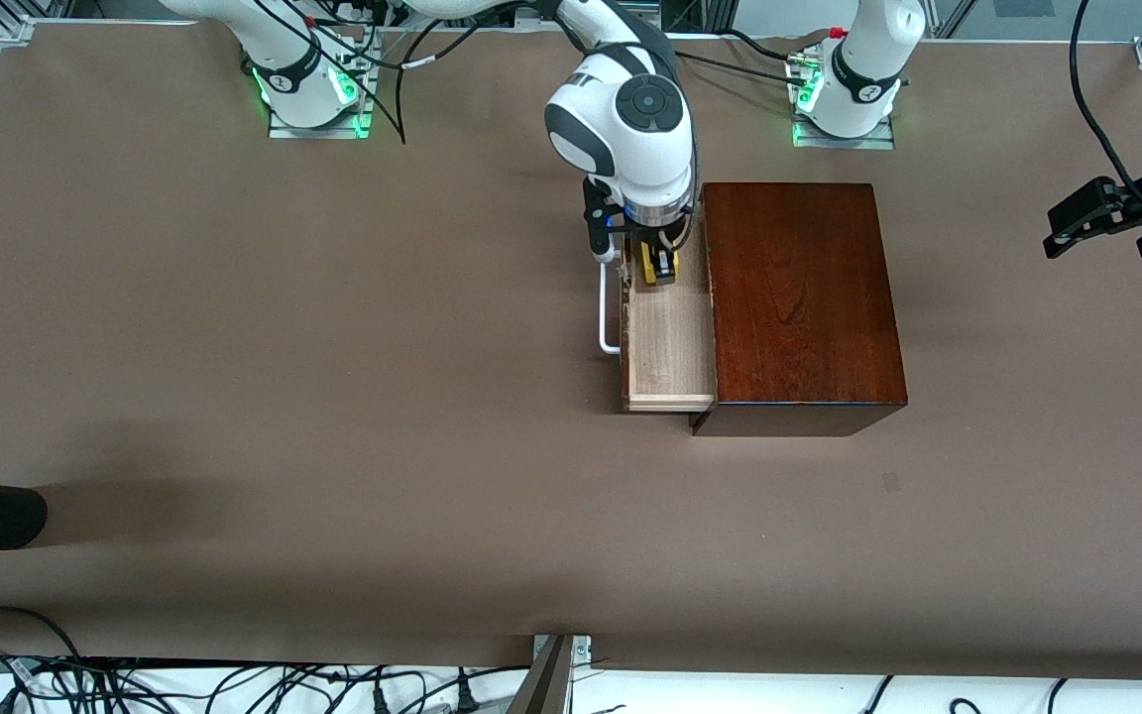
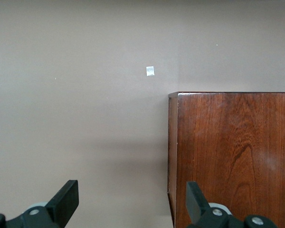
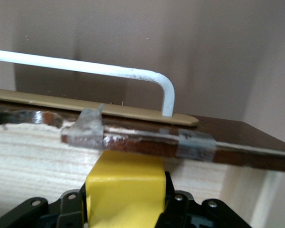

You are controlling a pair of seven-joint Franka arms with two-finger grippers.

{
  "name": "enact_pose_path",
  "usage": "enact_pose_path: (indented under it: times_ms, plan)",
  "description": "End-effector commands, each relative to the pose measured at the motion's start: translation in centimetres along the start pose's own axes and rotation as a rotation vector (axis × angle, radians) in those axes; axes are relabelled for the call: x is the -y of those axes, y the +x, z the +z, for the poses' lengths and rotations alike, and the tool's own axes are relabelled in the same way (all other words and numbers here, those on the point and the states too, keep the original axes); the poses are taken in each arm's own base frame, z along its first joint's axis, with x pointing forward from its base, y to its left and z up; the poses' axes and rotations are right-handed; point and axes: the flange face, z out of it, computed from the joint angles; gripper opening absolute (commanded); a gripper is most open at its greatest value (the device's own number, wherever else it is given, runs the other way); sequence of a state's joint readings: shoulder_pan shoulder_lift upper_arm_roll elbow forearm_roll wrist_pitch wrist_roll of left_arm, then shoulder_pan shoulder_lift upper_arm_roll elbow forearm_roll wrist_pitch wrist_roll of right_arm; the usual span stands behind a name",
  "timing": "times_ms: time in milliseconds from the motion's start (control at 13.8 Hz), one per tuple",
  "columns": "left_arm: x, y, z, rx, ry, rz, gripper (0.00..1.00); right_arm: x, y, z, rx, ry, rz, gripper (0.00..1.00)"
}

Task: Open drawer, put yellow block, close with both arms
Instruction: 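Lower the cube into the drawer and open the right gripper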

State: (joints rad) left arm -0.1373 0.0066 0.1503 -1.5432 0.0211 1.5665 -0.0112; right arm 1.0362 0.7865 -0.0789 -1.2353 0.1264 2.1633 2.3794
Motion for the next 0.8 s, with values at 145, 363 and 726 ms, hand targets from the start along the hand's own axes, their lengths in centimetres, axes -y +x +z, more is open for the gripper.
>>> enact_pose_path:
  times_ms: [145, 363, 726]
  plan:
    - [0.2, 0.6, -0.4, -0.008, -0.024, 0.015, 1.0, 0.6, -0.5, -0.8, 0.009, 0.01, 0.025, 1.0]
    - [0.1, 0.6, -0.5, -0.014, -0.026, 0.014, 1.0, 1.9, -0.5, -5.7, 0.007, -0.021, 0.04, 1.0]
    - [-0.1, 1.0, 0.1, -0.004, -0.026, 0.006, 1.0, 5.3, 4.7, -15.8, -0.03, -0.07, -0.131, 1.0]
